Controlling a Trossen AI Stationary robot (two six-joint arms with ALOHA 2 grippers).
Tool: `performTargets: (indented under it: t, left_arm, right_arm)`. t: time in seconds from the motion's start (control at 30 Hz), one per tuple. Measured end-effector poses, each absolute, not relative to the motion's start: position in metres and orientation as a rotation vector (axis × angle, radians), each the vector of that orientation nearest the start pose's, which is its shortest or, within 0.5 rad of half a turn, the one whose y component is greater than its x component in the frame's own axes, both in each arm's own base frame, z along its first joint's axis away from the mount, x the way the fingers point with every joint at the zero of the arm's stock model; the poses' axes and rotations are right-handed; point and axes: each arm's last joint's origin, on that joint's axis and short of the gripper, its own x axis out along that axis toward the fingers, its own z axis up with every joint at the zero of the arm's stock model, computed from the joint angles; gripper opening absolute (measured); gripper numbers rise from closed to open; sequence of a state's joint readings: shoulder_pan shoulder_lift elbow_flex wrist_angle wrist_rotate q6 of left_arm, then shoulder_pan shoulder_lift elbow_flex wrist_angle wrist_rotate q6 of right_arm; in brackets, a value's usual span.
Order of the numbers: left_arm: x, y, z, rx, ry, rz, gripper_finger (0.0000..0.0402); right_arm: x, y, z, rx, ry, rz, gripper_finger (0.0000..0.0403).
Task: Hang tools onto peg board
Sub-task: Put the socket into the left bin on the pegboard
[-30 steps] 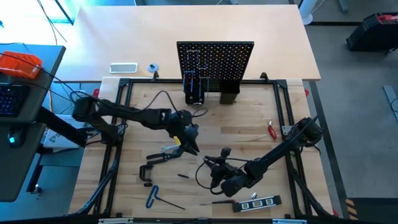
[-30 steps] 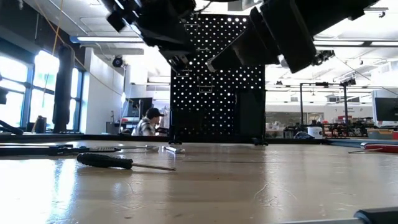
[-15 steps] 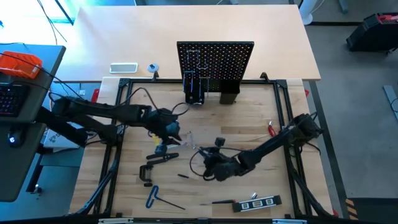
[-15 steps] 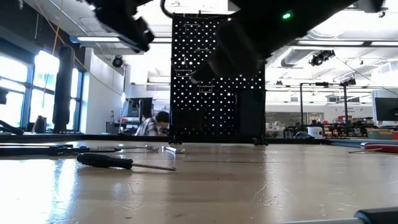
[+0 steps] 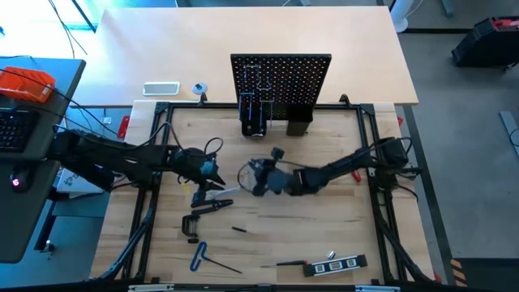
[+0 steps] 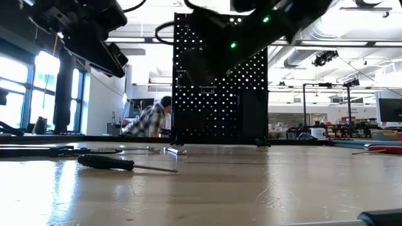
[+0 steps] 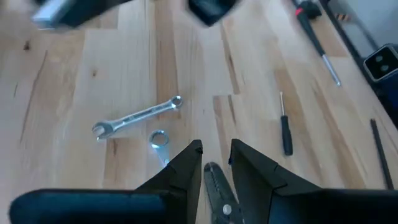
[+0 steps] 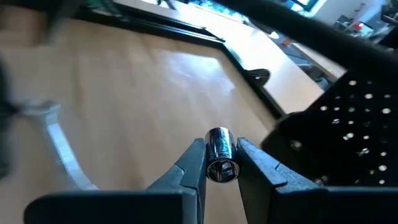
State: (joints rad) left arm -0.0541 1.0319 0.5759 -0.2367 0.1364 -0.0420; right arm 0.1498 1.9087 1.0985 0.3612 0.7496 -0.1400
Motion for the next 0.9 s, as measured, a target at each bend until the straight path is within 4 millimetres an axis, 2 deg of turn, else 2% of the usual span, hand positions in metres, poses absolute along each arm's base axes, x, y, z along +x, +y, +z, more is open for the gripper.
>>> performTargets:
  t: [0.27,0.5,0.7,0.9]
  left_arm:
    - [0.199,-0.018,0.201,-0.054,0.598,-0.187,0.0078]
    - [0.199,-0.017,0.2,-0.007,0.578,-0.199,0.0078]
    - [0.202,-0.018,0.204,0.013,0.52,-0.205,0.0078]
    - [0.202,-0.018,0.205,0.013,0.511,-0.205,0.0078]
  right_arm:
    - [0.403,-0.033,0.183,-0.246,0.412,-0.685,0.0056]
    - [0.4,-0.077,0.186,-0.169,0.371,-0.705,0.0056]
    - [0.398,-0.091,0.188,-0.097,0.339,-0.68,0.0057]
    - [0.398,-0.092,0.188,-0.09,0.334,-0.687,0.0096]
